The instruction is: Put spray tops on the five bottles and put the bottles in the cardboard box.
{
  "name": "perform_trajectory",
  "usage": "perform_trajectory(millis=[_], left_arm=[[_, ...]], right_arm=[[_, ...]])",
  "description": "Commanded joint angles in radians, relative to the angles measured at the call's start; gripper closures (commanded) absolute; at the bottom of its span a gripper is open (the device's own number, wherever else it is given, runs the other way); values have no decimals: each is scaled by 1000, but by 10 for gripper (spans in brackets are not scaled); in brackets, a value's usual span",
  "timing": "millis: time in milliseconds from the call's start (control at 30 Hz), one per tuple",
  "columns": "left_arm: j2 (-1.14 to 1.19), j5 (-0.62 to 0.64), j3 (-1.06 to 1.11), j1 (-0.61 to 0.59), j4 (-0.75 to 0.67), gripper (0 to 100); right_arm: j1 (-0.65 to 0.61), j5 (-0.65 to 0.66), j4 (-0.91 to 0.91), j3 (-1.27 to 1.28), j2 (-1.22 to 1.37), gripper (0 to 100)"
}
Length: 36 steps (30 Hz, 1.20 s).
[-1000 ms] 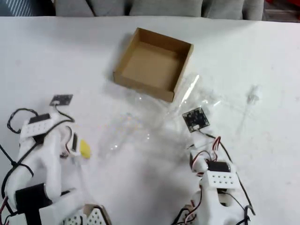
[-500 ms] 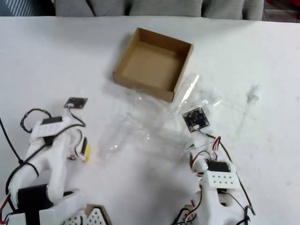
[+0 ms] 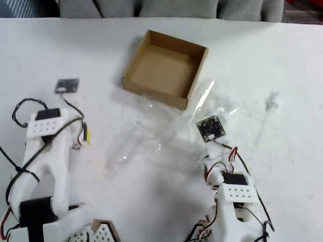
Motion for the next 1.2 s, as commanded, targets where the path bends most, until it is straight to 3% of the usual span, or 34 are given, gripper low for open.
perform_trajectory(millis=[0, 167, 467, 667, 767, 1000, 1167], left_arm=[[-2, 144, -68, 13, -38, 976], [-2, 150, -69, 15, -77, 976], [-1, 153, -75, 15, -293, 976], [74, 181, -141, 15, -293, 976], [223, 241, -256, 8, -279, 976], [496, 250, -574, -42, -163, 970], [541, 252, -623, -50, -83, 806]], right_arm=[[5, 3, 15, -12, -16, 981], [5, 3, 19, -12, -16, 981], [5, 3, 19, -12, -16, 981], [5, 3, 19, -12, -16, 981], [5, 3, 19, -12, -16, 981], [5, 3, 19, -12, -16, 981], [5, 3, 19, -12, -16, 981]])
